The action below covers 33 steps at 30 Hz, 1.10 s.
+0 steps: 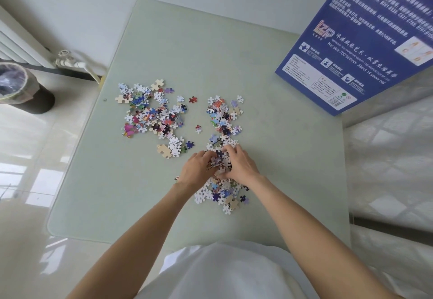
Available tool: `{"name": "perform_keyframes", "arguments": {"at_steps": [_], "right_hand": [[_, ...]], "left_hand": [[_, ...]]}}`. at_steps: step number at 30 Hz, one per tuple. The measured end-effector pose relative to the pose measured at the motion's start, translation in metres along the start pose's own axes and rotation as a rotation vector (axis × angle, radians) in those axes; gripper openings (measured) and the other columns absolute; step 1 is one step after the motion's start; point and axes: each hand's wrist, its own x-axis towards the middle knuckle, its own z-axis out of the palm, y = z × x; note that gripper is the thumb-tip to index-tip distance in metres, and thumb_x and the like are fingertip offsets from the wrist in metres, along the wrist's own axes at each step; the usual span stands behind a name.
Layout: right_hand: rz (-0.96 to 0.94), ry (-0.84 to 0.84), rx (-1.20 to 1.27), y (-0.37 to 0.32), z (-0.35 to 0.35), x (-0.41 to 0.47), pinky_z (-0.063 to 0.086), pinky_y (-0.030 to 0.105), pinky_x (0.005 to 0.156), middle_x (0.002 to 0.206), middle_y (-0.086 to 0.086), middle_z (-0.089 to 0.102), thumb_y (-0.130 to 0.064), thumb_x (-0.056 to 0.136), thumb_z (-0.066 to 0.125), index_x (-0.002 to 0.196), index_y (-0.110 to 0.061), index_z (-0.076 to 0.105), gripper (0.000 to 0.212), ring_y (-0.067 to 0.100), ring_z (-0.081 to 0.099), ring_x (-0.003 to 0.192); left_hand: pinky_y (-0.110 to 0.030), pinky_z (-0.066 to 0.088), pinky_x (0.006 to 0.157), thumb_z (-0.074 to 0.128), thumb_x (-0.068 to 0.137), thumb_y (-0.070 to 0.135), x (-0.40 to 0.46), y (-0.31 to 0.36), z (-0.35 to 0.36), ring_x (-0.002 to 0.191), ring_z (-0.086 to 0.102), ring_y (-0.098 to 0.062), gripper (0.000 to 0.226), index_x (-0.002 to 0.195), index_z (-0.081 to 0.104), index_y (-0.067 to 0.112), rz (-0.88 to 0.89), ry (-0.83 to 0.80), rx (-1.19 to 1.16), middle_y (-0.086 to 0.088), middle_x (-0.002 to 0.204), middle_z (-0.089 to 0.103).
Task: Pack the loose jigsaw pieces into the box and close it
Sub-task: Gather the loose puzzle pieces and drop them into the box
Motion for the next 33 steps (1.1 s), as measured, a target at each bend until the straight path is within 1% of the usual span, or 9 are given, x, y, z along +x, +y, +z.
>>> {"name": "perform_keyframes", "arguments": {"at_steps": [6, 11, 16, 20, 22, 24, 26, 30, 33], "right_hand": [[0.034, 0.075, 0.070, 0.000, 0.002, -0.005, 0.048, 0.034, 0.081, 0.121, 0.004, 0.056, -0.039, 0.077, 0.072, 0.122, -0.018, 0.047, 0.056, 0.024, 0.057, 0.104], [0.060, 0.107, 0.191, 0.001, -0.002, -0.008, 0.050, 0.037, 0.083, 0.116, 0.006, 0.063, -0.031, 0.082, 0.069, 0.121, -0.014, 0.054, 0.045, 0.026, 0.059, 0.103], [0.055, 0.133, 0.297, 0.005, -0.009, -0.011, 0.047, 0.032, 0.089, 0.121, 0.004, 0.064, -0.028, 0.084, 0.068, 0.124, -0.016, 0.058, 0.043, 0.023, 0.060, 0.106], [0.053, 0.155, 0.286, 0.006, -0.015, -0.013, 0.049, 0.028, 0.072, 0.101, 0.007, 0.070, -0.025, 0.084, 0.068, 0.121, -0.018, 0.058, 0.038, 0.020, 0.063, 0.074], [0.043, 0.149, 0.273, 0.008, -0.018, -0.015, 0.044, 0.023, 0.058, 0.087, 0.006, 0.069, -0.024, 0.085, 0.067, 0.120, -0.019, 0.058, 0.037, 0.013, 0.054, 0.055], [0.032, 0.147, 0.261, 0.009, -0.023, -0.017, 0.035, 0.021, 0.050, 0.076, 0.003, 0.064, -0.024, 0.085, 0.067, 0.119, -0.019, 0.058, 0.035, 0.007, 0.043, 0.047], [0.015, 0.148, 0.236, 0.012, -0.031, -0.021, 0.032, 0.021, 0.050, 0.078, 0.003, 0.064, -0.023, 0.086, 0.066, 0.118, -0.019, 0.058, 0.033, 0.008, 0.042, 0.050], [-0.104, 0.171, 0.177, 0.017, -0.064, -0.039, 0.032, 0.018, 0.054, 0.100, 0.005, 0.069, -0.023, 0.087, 0.065, 0.118, -0.016, 0.060, 0.033, 0.006, 0.046, 0.051], [-0.193, 0.251, 0.170, 0.025, -0.110, -0.054, 0.036, 0.020, 0.058, 0.096, 0.000, 0.070, -0.026, 0.086, 0.066, 0.111, -0.020, 0.063, 0.026, 0.016, 0.055, 0.063]], "left_hand": [[-0.031, 0.051, 0.078, 0.056, 0.091, 0.031, 0.005, -0.004, -0.005, 0.090, 0.066, -0.021, 0.028, 0.117, 0.062, 0.021, -0.012, 0.033, -0.019, 0.000, 0.108, 0.068], [-0.036, 0.055, 0.073, 0.059, 0.089, 0.029, 0.008, -0.012, -0.007, 0.076, 0.066, -0.019, 0.019, 0.102, 0.066, 0.017, -0.049, 0.033, -0.055, -0.001, 0.091, 0.072], [-0.028, 0.050, 0.066, 0.058, 0.090, 0.030, 0.007, -0.017, -0.014, 0.076, 0.064, -0.019, 0.019, 0.101, 0.063, 0.016, -0.115, 0.040, -0.055, -0.001, 0.091, 0.070], [-0.030, 0.052, 0.069, 0.057, 0.090, 0.033, 0.003, -0.021, -0.019, 0.081, 0.065, -0.020, 0.020, 0.103, 0.062, 0.019, -0.168, 0.016, -0.031, 0.000, 0.094, 0.070], [-0.029, 0.051, 0.068, 0.058, 0.089, 0.035, 0.001, -0.020, -0.021, 0.081, 0.064, -0.019, 0.020, 0.103, 0.063, 0.022, -0.196, 0.015, -0.035, 0.002, 0.094, 0.070], [-0.027, 0.050, 0.067, 0.059, 0.088, 0.037, -0.001, -0.017, -0.022, 0.079, 0.064, -0.017, 0.020, 0.101, 0.064, 0.023, -0.207, 0.019, -0.043, 0.003, 0.093, 0.070], [-0.026, 0.050, 0.068, 0.059, 0.088, 0.037, -0.003, -0.010, -0.026, 0.078, 0.065, -0.016, 0.020, 0.100, 0.065, 0.022, -0.201, 0.027, -0.065, 0.003, 0.091, 0.071], [-0.026, 0.052, 0.073, 0.061, 0.087, 0.032, -0.003, 0.012, -0.043, 0.079, 0.066, -0.013, 0.020, 0.101, 0.067, 0.018, -0.134, 0.049, -0.117, 0.001, 0.091, 0.071], [-0.023, 0.053, 0.071, 0.063, 0.086, 0.029, 0.009, 0.041, -0.067, 0.078, 0.066, -0.009, 0.018, 0.098, 0.068, 0.016, -0.026, 0.089, -0.181, 0.002, 0.089, 0.072]]}}
